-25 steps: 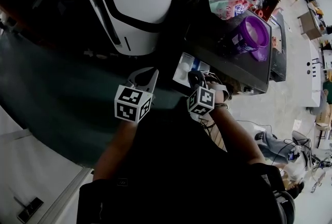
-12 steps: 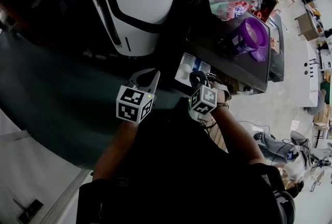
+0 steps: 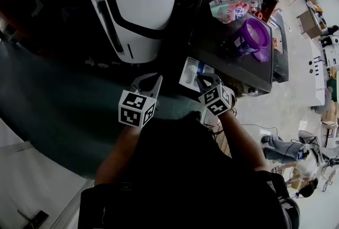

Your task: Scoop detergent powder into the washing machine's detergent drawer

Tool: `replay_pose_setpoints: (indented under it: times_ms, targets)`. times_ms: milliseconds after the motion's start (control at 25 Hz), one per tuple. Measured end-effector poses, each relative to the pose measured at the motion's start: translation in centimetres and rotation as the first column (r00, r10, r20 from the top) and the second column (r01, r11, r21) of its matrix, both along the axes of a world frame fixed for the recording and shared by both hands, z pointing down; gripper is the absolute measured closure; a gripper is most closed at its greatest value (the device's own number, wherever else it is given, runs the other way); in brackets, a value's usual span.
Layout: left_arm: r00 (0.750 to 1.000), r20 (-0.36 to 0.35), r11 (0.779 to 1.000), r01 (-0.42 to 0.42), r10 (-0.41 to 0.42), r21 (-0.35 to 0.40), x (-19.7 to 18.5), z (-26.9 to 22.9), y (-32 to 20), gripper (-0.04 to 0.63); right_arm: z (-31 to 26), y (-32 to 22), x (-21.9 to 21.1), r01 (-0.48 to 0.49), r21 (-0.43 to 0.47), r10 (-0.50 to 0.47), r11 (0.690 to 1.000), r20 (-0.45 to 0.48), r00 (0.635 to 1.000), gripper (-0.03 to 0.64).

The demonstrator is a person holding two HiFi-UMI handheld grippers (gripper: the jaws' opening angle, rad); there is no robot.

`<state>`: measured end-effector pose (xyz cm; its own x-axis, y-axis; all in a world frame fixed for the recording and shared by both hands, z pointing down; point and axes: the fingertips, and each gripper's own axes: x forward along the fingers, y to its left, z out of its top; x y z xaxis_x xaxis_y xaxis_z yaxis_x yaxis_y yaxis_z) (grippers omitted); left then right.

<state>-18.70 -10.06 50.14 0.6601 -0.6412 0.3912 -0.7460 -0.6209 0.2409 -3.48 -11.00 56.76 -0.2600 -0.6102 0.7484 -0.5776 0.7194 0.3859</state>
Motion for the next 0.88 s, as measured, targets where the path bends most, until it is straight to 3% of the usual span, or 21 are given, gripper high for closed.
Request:
replay_pose_setpoints:
  times_ms: [120, 360, 480, 640, 880]
  targets:
    - [1.0, 0.004, 1.0, -0.013, 0.013, -0.001, 1.1, -0.3, -0.1, 0.588, -1.2, -0.2, 0.9, -0.07, -0.023, 0.072, 0.997, 0.145, 0.987, 0.598]
    - [0.999, 0.032, 0.999, -0.039, 0.039, 0.015, 3.8, -1.4, -1.0, 0.588, -3.6, -1.5, 3.4, -0.172, -0.084, 0.192, 0.981, 0.421, 0.886, 0.598]
    - [0.999, 0.03, 0.999, -0.045, 0.044, 0.016, 5.9, -2.1, -1.8, 0.588, -4.9, -1.7, 5.0, -0.181, -0.107, 0.21, 0.978, 0.54, 0.815, 0.598]
    - [0.997, 0.033, 0.997, -0.067, 0.066, 0.031, 9.7, -3.4, -2.7, 0.588, -7.1, -1.8, 7.8, -0.189, -0.161, 0.248, 0.969, 0.678, 0.692, 0.597]
    - [0.996, 0.041, 0.996, -0.08, 0.079, 0.041, 15.6, -4.4, -3.6, 0.588, -9.5, -1.3, 12.4, -0.15, -0.199, 0.25, 0.968, 0.774, 0.582, 0.598]
